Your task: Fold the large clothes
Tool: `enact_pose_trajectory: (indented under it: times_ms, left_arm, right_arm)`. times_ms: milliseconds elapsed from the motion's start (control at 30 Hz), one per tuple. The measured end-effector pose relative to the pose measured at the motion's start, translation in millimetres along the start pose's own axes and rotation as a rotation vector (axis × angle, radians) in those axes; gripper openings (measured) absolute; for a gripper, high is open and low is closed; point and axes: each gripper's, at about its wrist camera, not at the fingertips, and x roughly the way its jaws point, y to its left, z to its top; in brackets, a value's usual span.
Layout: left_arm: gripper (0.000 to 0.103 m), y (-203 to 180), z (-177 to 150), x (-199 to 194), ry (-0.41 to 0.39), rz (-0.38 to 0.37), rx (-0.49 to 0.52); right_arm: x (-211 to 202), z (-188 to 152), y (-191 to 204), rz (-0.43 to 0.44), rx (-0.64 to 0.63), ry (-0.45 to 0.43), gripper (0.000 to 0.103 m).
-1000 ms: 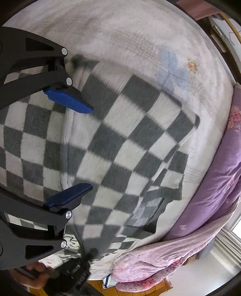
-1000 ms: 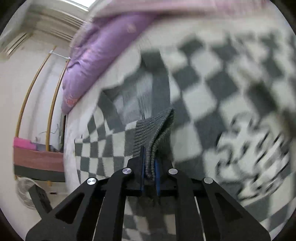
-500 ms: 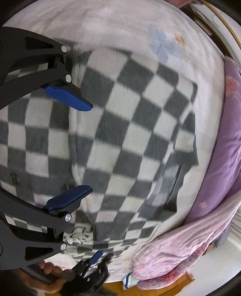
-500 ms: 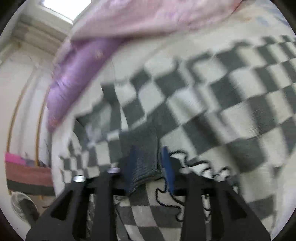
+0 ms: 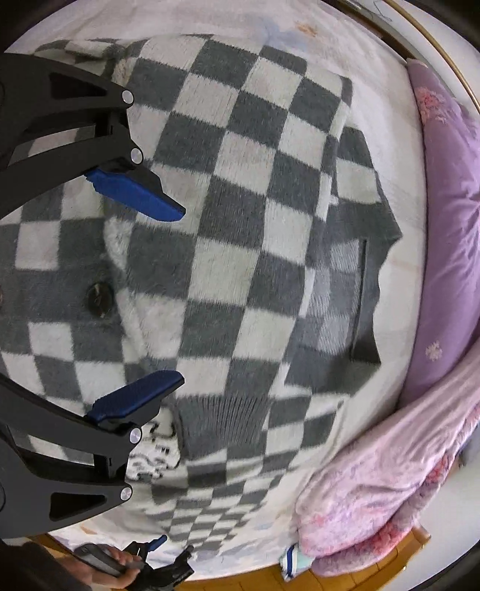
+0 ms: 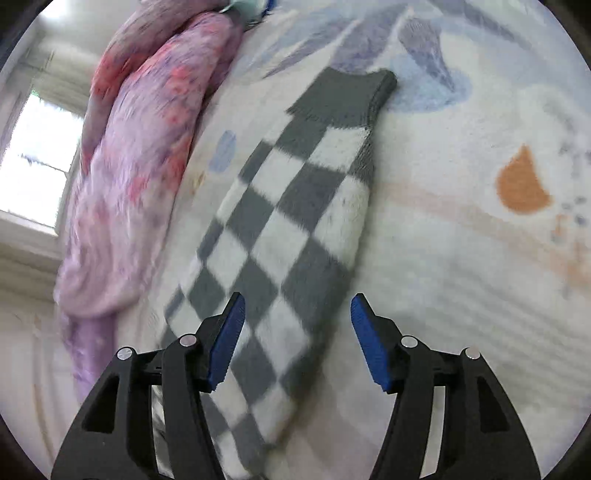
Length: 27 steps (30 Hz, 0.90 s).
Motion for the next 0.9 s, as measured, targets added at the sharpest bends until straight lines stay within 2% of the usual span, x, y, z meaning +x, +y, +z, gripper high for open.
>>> enact_pose_trajectory:
  times_ms: [100, 133, 167, 200, 300, 400, 467, 533, 600, 633, 667, 700, 733, 767, 800, 900]
  left_arm:
    - [0.084, 12.8, 2.0, 4.3, 0.021, 0.022, -0.026]
    - [0.084, 17.2, 2.3, 4.5, 0.028, 0.023, -0.035]
    - [0.084, 22.3, 3.0, 3.9, 0.033, 0.028, -0.047]
    - [0.084, 25.1, 3.5, 2.3, 0.033, 0.028, -0.053]
    - [0.084, 34.1, 6.8, -6.6, 0.016, 0.013, -0.072]
    - [0.085, 42.8, 9.4, -17.7, -0.016, -0.014, -0.110]
    - [0.085, 48.3, 10.3, -24.5, -0.032, -0.034, -0.140]
    - [0.085, 60.0, 10.8, -33.6, -0.056, -0.035, -0.184]
    - [0.085, 74.2, 10.6, -42.1, -0.076, -0.028, -0.226]
    - [0.085, 80.7, 10.7, -45.2, -0.082, -0.020, -0.244]
    - [0.085, 89.5, 9.9, -48.5, -0.088, -0.004, -0.264]
    - [0.085, 94.1, 9.8, -50.8, -0.089, 0.006, -0.273]
    - [0.085, 100.4, 8.7, -52.7, -0.087, 0.018, -0.282]
    - [0.085, 103.2, 7.3, -53.1, -0.085, 0.026, -0.284]
    - [0.085, 105.8, 5.9, -53.9, -0.082, 0.039, -0.280]
    - [0.087, 104.9, 2.8, -52.4, -0.074, 0.027, -0.266]
  right_arm:
    - [13.1, 8.4, -17.1, 0.054, 0.137, -0.032, 0.053]
    - [11.0, 11.8, -21.0, 0.083, 0.161, -0.045, 0.038]
    - [12.4, 12.8, -23.2, 0.105, 0.175, -0.044, 0.011]
    - [11.1, 12.7, -21.2, 0.104, 0.162, -0.046, 0.010]
    - [-9.3, 4.8, 24.0, 0.197, -0.026, -0.085, 0.010]
    - [-32.6, -33.4, 118.0, 0.292, -0.365, -0.065, 0.010]
    - [-44.0, -93.8, 184.1, 0.417, -0.603, 0.018, 0.010]
    - [-43.3, -162.7, 228.3, 0.469, -0.810, 0.116, 0.010]
    - [-29.6, -228.1, 247.4, 0.520, -0.901, 0.254, 0.010]
    - [-18.6, -260.5, 251.0, 0.507, -0.948, 0.317, 0.011]
    - [-0.3, -300.1, 250.8, 0.455, -1.019, 0.400, 0.015]
    - [16.4, -324.2, 248.8, 0.401, -1.070, 0.476, 0.017]
    - [41.6, -354.8, 241.3, 0.293, -1.139, 0.583, 0.019]
    - [53.8, -368.0, 236.3, 0.233, -1.169, 0.623, 0.019]
    - [63.6, -379.4, 227.3, 0.199, -1.191, 0.636, 0.019]
    - [54.8, -371.8, 227.7, 0.229, -1.148, 0.612, 0.024]
